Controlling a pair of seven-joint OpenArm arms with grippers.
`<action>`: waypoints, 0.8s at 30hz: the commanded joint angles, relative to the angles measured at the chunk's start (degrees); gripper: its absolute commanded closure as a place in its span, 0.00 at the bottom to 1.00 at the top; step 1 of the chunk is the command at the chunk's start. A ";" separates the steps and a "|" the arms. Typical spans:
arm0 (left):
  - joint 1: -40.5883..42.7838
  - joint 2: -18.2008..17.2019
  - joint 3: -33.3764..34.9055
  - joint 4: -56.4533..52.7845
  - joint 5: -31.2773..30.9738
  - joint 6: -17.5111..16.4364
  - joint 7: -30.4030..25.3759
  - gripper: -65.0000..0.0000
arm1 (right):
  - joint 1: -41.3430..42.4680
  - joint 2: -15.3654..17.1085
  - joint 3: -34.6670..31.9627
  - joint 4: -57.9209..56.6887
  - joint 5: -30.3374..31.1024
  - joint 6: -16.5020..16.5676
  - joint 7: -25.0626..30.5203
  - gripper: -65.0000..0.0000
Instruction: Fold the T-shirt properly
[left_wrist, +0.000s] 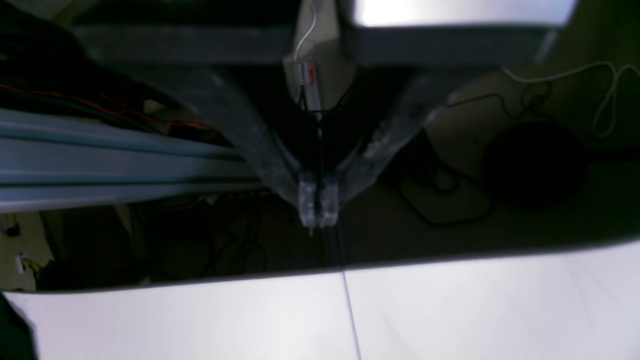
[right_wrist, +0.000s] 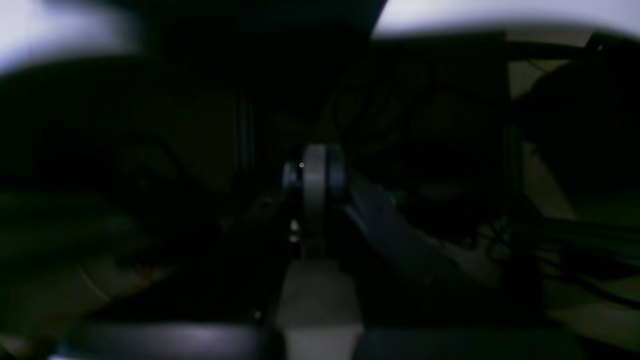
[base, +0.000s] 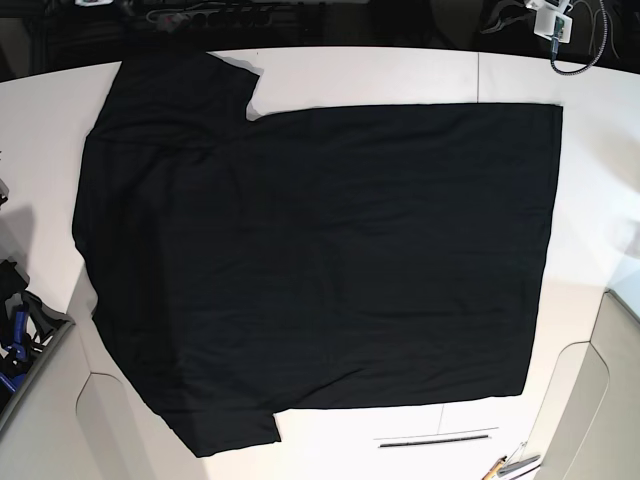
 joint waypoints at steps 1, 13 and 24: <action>0.90 -0.22 -0.72 1.29 -1.01 -1.77 -0.72 1.00 | -1.11 0.37 2.14 1.46 1.84 1.73 0.35 1.00; -4.20 -0.20 -1.22 1.53 -2.99 -2.29 7.56 1.00 | 13.25 -13.09 29.97 2.54 29.94 25.33 -10.03 1.00; -9.25 -0.22 -1.22 1.53 -5.22 -2.29 13.79 1.00 | 23.63 -14.82 31.76 2.43 13.77 24.04 -11.91 1.00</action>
